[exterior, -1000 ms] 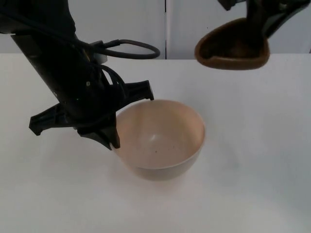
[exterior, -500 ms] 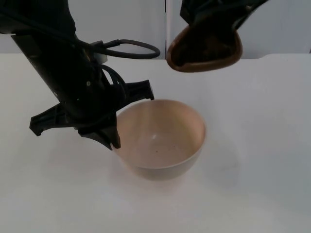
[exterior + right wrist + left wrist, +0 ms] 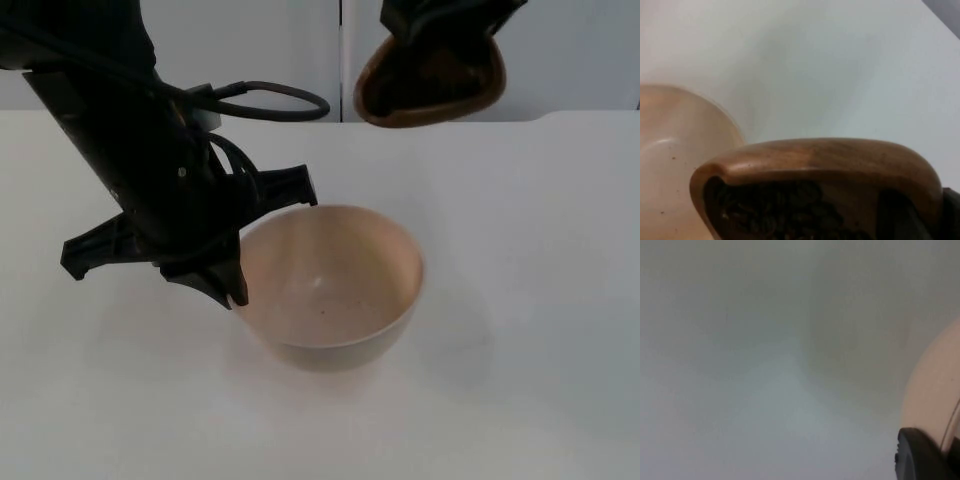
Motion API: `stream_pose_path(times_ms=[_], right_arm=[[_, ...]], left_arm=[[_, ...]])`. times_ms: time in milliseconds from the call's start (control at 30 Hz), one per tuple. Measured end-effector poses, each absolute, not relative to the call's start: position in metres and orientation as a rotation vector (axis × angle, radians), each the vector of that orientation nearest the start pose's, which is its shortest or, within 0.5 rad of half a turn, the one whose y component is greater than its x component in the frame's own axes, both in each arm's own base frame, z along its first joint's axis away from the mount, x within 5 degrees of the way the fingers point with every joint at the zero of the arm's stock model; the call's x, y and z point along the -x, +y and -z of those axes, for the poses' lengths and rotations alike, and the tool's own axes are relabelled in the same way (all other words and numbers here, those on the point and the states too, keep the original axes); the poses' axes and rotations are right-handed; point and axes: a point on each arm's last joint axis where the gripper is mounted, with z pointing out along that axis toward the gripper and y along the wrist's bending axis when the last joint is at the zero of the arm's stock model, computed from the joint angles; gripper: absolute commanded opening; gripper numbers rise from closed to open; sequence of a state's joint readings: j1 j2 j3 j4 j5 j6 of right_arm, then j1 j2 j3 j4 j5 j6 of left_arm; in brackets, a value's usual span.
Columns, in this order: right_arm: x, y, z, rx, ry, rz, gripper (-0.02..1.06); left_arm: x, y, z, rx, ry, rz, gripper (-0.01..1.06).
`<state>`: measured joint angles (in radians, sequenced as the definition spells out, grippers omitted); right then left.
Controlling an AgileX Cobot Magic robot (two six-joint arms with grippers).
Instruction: Pick up the bowl with the left hand and pour the coffee beans from the cup into the bowl with the right hand.
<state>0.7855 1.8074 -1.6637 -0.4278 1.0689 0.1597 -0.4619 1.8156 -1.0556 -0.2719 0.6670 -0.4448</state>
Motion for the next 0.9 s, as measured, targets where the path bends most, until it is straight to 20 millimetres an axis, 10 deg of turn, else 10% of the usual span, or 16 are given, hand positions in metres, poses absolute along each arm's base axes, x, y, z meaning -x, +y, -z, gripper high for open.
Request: stream_pose_path(times_ms=[900], right_arm=[[-0.316,0.281,-0.324,1.014,2.386,0.325,0.0]], left_arm=[[-0.296,-0.164,-0.162,0.265,2.98,0.411,0.0]])
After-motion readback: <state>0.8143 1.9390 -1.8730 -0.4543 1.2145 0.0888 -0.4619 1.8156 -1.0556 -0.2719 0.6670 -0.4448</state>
